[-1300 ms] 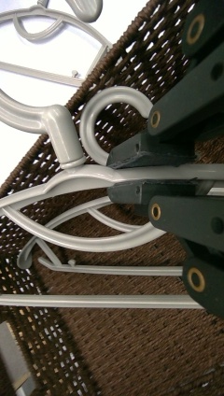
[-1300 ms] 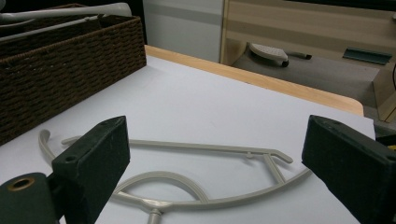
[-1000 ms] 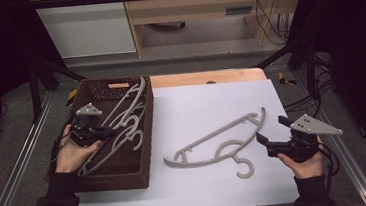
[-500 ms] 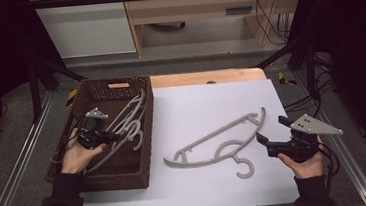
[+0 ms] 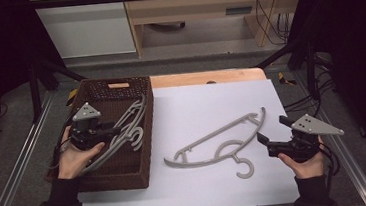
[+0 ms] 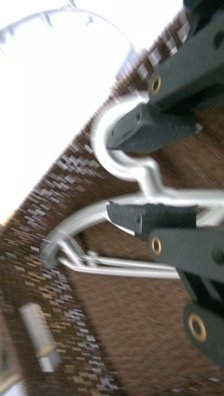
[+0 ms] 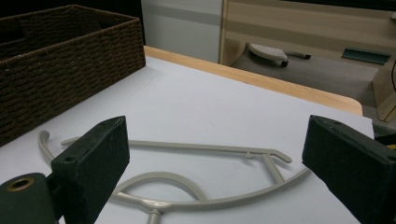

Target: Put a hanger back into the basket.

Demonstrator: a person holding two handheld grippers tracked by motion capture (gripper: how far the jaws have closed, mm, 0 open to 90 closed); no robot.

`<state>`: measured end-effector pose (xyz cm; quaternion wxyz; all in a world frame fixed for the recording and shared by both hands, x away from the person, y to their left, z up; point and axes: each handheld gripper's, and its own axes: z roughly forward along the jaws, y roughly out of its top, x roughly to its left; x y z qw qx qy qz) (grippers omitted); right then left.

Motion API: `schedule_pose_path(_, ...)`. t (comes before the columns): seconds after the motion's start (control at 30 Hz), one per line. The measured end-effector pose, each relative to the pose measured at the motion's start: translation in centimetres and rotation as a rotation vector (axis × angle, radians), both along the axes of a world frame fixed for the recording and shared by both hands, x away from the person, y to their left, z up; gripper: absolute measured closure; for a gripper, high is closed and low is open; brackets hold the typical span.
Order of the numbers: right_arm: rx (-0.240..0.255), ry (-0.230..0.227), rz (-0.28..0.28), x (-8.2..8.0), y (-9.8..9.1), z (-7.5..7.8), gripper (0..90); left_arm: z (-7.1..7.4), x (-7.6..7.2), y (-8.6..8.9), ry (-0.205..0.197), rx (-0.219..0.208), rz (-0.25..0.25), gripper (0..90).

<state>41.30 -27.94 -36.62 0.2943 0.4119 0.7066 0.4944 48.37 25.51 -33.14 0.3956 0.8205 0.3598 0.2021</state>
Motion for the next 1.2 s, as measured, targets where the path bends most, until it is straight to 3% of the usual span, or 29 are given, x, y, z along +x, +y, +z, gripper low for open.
schedule_pose_path(0.23, 0.001, -0.001, -0.002, -0.1, -0.1, 0.1, 7.5, 0.9, -1.9, -4.0, -0.081, -0.055, -0.07, 43.4)
schedule_pose_path(0.47, -0.003, 0.006, -0.008, 0.0, -0.1, -0.1, 7.3, 1.1, -3.6, -8.5, -0.147, -0.08, -0.13, 33.3)
schedule_pose_path(0.7, 0.001, -0.001, -0.006, -0.2, -0.2, 0.0, 7.2, 0.4, -4.9, -12.9, -0.189, -0.065, -0.178, 26.6)
schedule_pose_path(0.93, 0.01, -0.005, -0.008, -0.3, -0.4, 0.2, 7.3, -1.5, -5.1, -16.9, -0.166, -0.062, -0.244, 25.0)
schedule_pose_path(1.2, 0.016, -0.005, -0.013, -0.3, -0.6, 0.1, 7.4, -4.0, -4.8, -20.8, -0.122, -0.01, -0.298, 24.0)
